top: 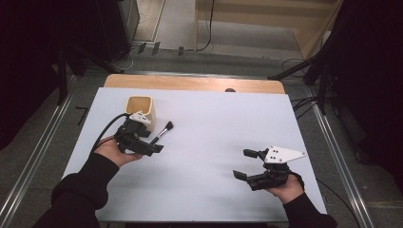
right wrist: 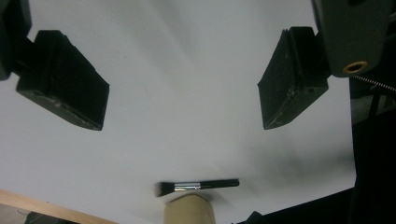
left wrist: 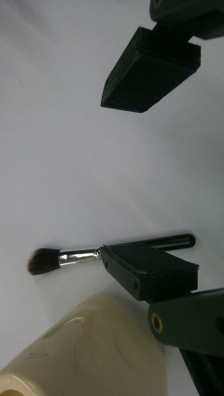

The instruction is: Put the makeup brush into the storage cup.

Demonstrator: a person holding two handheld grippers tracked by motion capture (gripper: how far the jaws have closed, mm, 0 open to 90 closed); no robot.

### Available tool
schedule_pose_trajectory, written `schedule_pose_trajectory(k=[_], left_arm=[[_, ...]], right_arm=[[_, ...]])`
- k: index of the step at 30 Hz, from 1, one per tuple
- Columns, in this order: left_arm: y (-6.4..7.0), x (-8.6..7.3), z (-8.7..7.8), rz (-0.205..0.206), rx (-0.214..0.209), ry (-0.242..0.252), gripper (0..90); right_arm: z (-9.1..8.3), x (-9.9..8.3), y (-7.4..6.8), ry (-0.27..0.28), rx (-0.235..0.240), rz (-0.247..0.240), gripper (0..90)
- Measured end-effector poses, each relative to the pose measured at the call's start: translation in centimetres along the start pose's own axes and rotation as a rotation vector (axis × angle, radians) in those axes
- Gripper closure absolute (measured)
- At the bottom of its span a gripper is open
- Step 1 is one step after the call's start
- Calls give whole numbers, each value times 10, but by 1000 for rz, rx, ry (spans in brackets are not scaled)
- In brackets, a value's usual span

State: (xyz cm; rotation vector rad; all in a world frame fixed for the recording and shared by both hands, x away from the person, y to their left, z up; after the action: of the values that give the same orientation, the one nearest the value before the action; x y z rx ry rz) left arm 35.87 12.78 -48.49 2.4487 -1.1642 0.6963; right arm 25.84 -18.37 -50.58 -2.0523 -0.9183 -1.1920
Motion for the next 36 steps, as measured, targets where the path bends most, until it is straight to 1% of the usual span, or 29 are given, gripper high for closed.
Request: schedule_pose_trajectory(k=[1, 3, 6, 9, 14, 18, 19, 20, 22, 27, 30, 31, 33, 34, 36], left_arm=[[-1, 1, 0, -5, -1, -11, 242], [-2, 4, 0, -7, 2, -17, 242], [-3, 7, 1, -4, 11, -47, 232], [-4, 9, 2, 14, 20, -80, 213], [-3, 10, 5, 14, 1, -146, 215], [-4, 12, 6, 20, 10, -200, 221], [-4, 12, 6, 20, 10, -200, 224], [-5, 13, 7, 25, 15, -228, 227], [-6, 13, 8, 24, 15, -250, 230], [-11, 12, 12, 30, 44, -331, 234], [-12, 13, 12, 43, 40, -368, 238], [-14, 14, 13, 55, 58, -380, 239], [-17, 15, 13, 70, 82, -395, 242], [-18, 16, 15, 66, 85, -390, 247], [-19, 18, 17, 63, 75, -376, 263]], right_arm=[[0, 0, 0, -3, 0, 1, 174], [0, -1, -1, -10, 1, -5, 174], [1, -1, -1, -13, 2, -3, 174], [1, -1, -1, -15, 1, -4, 174], [1, -2, 0, -22, 0, -1, 174], [2, -4, 0, -32, -5, -4, 174], [2, -4, 0, -32, -4, -3, 174], [2, -4, 0, -32, -3, -3, 174], [2, -4, 0, -34, -3, -4, 174], [2, -4, 0, -39, -3, 1, 174], [2, -5, 0, -40, -2, -2, 174], [2, -5, 0, -40, -2, -2, 174], [2, -5, 0, -40, -2, -3, 174], [2, -5, 0, -41, -2, -2, 174], [2, -5, 0, -40, -1, 0, 174]])
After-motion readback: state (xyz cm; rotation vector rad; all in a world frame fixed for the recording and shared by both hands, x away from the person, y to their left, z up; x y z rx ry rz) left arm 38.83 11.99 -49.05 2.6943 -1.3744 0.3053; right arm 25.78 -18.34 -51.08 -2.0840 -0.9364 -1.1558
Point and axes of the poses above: each handheld gripper's, and its own axes: z roughly forward along the jaws, x roughly out of its top, y roughly to its right, the point moved 8 cm from there along z, roughly forward along the jaws, and after that the axes turned 1 degree about y, right-handed, at the moved point
